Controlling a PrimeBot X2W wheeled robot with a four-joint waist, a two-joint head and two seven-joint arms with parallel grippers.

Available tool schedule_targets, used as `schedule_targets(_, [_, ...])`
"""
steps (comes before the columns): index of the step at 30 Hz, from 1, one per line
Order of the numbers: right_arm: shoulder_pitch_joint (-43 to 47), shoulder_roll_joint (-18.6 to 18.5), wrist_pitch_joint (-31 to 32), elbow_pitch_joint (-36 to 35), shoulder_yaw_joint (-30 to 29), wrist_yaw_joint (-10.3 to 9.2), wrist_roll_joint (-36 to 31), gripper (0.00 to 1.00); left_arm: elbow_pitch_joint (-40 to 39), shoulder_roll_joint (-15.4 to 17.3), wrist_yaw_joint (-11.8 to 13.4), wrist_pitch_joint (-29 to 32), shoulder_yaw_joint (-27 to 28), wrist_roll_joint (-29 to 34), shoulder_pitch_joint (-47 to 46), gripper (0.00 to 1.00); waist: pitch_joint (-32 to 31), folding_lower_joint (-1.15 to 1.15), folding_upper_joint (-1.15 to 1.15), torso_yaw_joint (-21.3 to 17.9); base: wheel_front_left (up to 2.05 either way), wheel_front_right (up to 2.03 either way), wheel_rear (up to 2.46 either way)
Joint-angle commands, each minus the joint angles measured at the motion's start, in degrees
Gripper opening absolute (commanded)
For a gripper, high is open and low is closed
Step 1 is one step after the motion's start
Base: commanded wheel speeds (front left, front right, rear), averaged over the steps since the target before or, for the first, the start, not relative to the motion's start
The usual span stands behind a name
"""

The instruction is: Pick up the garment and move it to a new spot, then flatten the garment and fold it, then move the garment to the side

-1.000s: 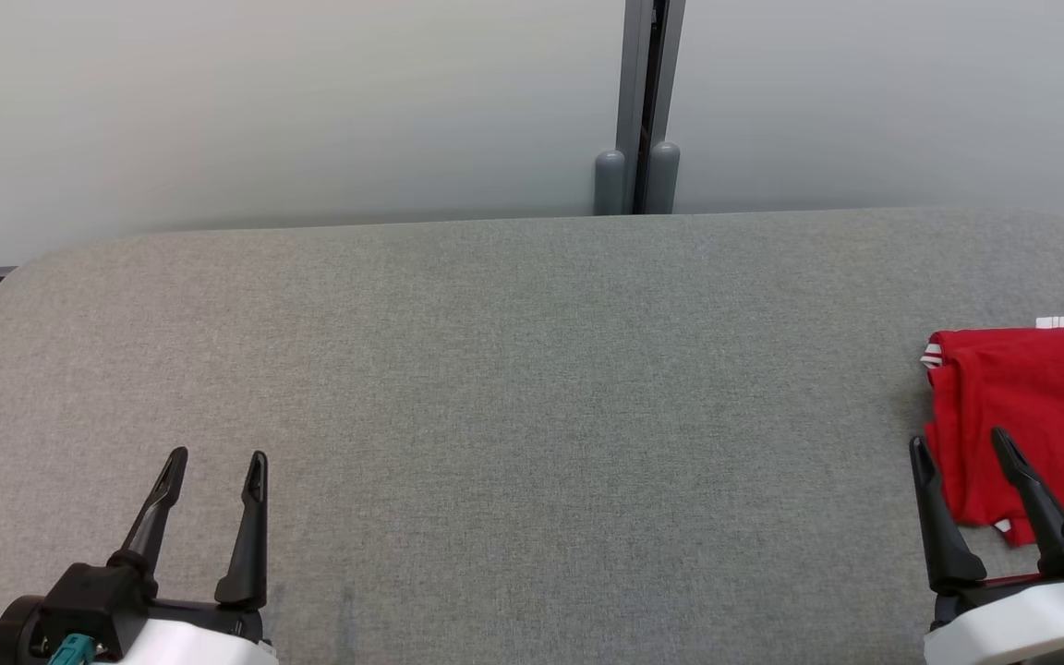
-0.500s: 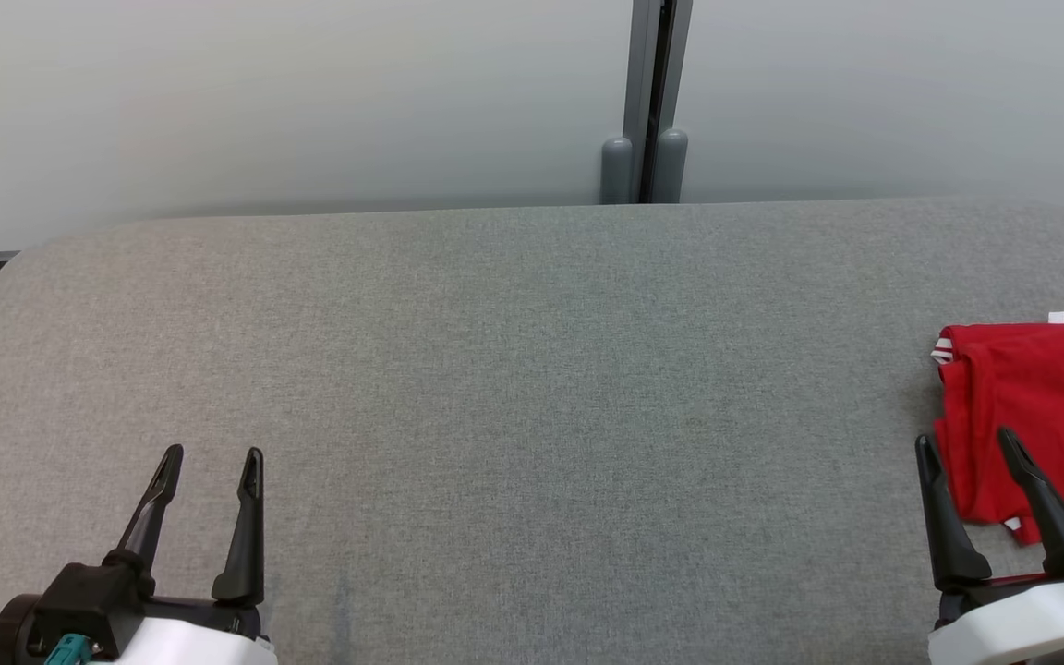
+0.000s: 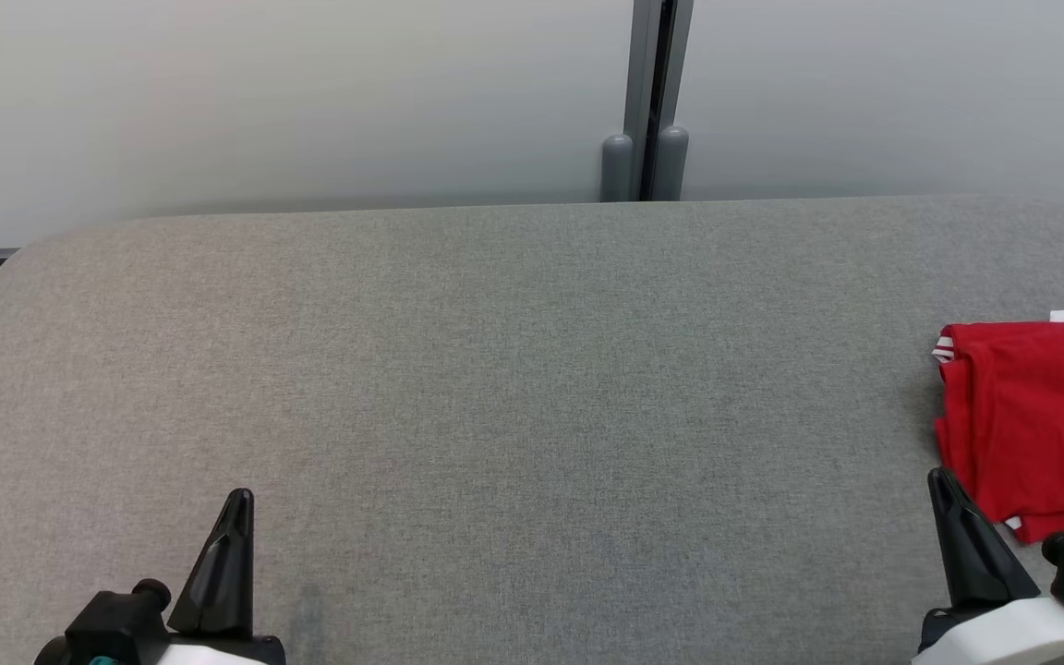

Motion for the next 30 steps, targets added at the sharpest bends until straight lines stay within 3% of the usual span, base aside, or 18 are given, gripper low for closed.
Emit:
schedule_targets(1, [-1.6, -0.4, 0.8, 0.4, -1.1, 0.00, 2.8, 0.00, -0.5, 0.2, -0.3, 0.0, 0.3, -2.8, -1.3, 0.00, 0.0, 0.00, 0.00, 0.0, 0.00, 0.00, 0.00])
schedule_targets(30, [-11.7, -1.8, 9.5, 12.6, -8.0, 0.00, 29.0, 0.00, 5.1, -2.7, -3.7, -0.4, -1.1, -28.5, -7.8, 0.00, -0.5, 0.00, 0.00, -0.4, 0.00, 0.00, 0.00])
